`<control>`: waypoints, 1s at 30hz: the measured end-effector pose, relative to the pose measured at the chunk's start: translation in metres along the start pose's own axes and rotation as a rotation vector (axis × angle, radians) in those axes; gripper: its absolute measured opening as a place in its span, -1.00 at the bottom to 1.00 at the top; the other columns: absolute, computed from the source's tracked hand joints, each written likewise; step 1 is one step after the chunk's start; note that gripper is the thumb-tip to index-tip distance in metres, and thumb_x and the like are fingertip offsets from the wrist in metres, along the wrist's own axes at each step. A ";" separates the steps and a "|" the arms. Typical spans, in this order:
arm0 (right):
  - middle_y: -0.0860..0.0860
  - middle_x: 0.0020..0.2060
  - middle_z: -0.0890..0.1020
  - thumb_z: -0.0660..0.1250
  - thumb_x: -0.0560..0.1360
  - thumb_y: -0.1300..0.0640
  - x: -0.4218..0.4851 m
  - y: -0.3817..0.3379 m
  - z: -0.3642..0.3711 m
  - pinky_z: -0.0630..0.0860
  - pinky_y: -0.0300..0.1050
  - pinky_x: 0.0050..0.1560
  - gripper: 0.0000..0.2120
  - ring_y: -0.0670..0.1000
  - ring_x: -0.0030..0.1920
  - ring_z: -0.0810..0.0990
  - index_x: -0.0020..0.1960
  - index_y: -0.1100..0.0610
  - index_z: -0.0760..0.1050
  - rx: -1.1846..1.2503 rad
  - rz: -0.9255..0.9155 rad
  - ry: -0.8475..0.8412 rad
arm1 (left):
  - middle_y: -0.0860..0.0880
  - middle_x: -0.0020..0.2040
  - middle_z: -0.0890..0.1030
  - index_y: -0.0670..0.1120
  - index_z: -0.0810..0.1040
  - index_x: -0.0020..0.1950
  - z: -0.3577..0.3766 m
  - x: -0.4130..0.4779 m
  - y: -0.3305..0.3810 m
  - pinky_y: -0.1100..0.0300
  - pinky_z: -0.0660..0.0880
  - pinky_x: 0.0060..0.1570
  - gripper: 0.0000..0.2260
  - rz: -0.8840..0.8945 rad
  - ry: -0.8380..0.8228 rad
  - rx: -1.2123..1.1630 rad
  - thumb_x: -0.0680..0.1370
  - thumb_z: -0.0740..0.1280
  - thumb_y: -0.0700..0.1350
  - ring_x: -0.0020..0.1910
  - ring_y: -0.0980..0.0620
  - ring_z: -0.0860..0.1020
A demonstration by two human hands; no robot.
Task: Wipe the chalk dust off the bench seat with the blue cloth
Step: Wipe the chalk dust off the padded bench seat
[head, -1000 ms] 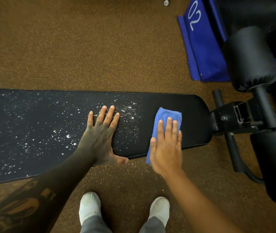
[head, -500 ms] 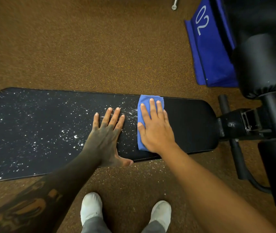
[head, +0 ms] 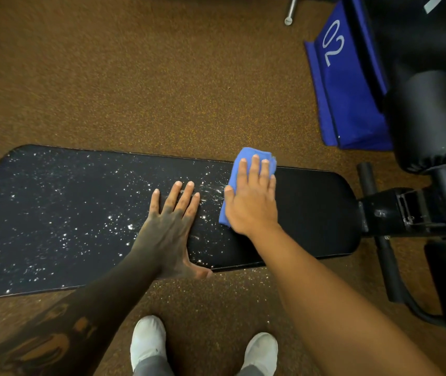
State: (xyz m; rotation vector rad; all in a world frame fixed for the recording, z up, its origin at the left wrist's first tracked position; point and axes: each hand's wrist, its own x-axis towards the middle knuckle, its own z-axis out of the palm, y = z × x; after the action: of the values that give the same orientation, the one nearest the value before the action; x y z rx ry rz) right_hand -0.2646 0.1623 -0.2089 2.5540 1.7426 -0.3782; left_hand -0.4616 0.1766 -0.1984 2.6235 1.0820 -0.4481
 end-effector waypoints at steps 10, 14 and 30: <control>0.17 0.58 -0.11 0.01 0.62 -0.08 0.003 -0.005 0.002 -0.11 0.16 0.53 -0.36 0.18 0.56 -0.20 0.58 0.17 -0.12 0.034 0.109 0.038 | -0.15 0.58 -0.42 -0.19 -0.38 0.56 -0.003 -0.004 -0.007 -0.28 -0.25 0.55 0.43 0.001 0.002 -0.010 0.05 0.02 0.77 0.56 -0.16 -0.41; 0.12 0.59 -0.11 -0.02 0.62 -0.09 -0.009 -0.005 0.002 -0.11 0.15 0.54 -0.37 0.14 0.57 -0.21 0.59 0.13 -0.10 -0.034 -0.285 -0.019 | -0.16 0.58 -0.42 -0.20 -0.35 0.57 -0.005 -0.006 -0.009 -0.28 -0.25 0.55 0.43 -0.001 -0.006 -0.014 0.06 0.02 0.76 0.56 -0.16 -0.41; 0.11 0.58 -0.16 -0.09 0.61 -0.14 -0.026 -0.014 -0.004 -0.11 0.19 0.54 -0.38 0.14 0.56 -0.27 0.59 0.05 -0.13 -0.079 -0.350 -0.051 | -0.16 0.60 -0.38 -0.17 -0.36 0.56 -0.004 -0.012 -0.023 -0.29 -0.24 0.54 0.44 -0.016 -0.002 -0.011 0.03 0.01 0.77 0.57 -0.17 -0.40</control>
State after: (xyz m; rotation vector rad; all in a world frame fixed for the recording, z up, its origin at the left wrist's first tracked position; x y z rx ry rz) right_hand -0.2856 0.1448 -0.1978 2.1637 2.1393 -0.3703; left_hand -0.4849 0.1862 -0.1927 2.6059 1.1029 -0.4461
